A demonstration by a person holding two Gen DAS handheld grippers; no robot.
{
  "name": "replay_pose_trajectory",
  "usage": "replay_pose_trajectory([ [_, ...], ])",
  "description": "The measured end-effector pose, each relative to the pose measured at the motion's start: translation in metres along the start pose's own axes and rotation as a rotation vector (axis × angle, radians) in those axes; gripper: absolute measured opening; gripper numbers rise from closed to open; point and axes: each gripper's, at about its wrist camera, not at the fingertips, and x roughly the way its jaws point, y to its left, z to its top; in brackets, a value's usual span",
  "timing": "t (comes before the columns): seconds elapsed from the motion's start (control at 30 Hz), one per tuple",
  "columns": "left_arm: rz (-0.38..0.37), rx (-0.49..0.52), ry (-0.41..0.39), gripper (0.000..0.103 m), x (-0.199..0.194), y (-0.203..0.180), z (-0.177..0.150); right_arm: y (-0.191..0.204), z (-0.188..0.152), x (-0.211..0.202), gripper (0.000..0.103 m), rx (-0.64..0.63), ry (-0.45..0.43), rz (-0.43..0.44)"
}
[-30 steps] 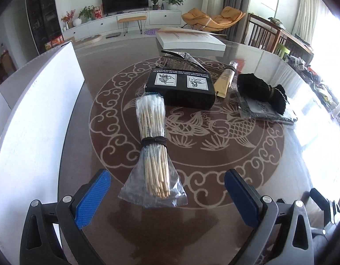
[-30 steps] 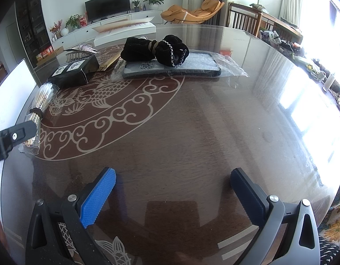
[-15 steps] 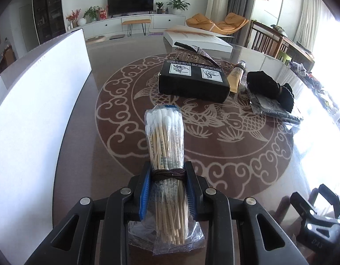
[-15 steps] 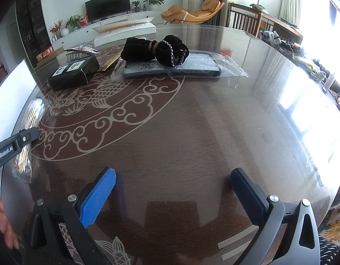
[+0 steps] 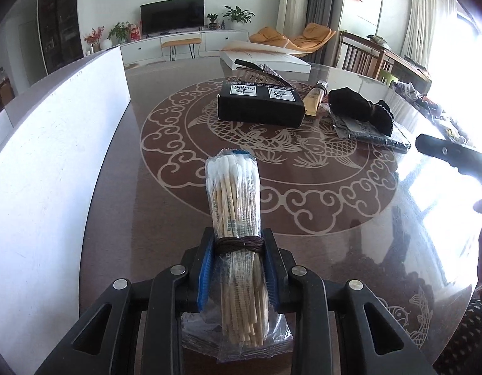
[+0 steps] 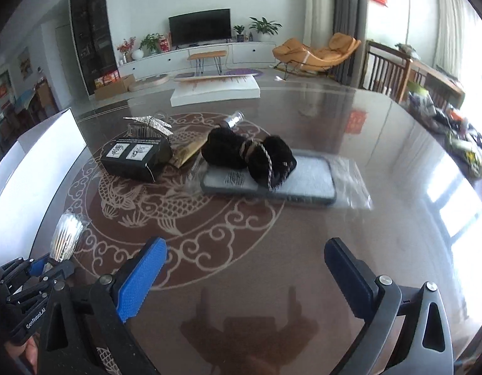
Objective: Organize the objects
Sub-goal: 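Grasp the cotton swab bundle with the left tool while the right tool grasps the black socks, then carry swab bundle and socks into the white bin and open both tools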
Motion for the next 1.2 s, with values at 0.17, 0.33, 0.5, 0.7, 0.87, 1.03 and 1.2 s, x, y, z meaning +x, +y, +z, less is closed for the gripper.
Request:
replay_pose_trajectory([
  [0.17,-0.002,-0.002,0.000,0.028,0.000,0.001,0.000,0.008,0.074,0.062,0.088,-0.281,0.107,-0.040],
  [0.33,-0.006,-0.005,0.000,0.028,0.001,0.001,0.001,0.012,0.084,0.106,0.047,-0.360,0.252,0.026],
  [0.5,-0.015,-0.013,-0.002,0.028,0.000,0.001,0.000,0.010,0.050,0.075,0.027,-0.228,0.249,0.154],
  [0.7,-0.026,-0.022,-0.003,0.028,0.000,0.002,0.001,0.018,-0.032,0.022,0.030,0.016,0.311,0.312],
  [0.87,-0.051,-0.038,-0.004,0.028,-0.004,0.006,-0.005,0.032,-0.040,-0.003,0.071,-0.019,0.236,0.264],
  [1.03,-0.081,-0.049,0.001,0.028,-0.011,0.010,-0.013,0.062,-0.042,0.020,0.060,-0.235,0.286,0.206],
  [1.2,-0.148,-0.117,0.012,0.028,-0.023,0.019,-0.024,0.062,-0.046,0.012,0.031,-0.150,0.298,0.251],
])
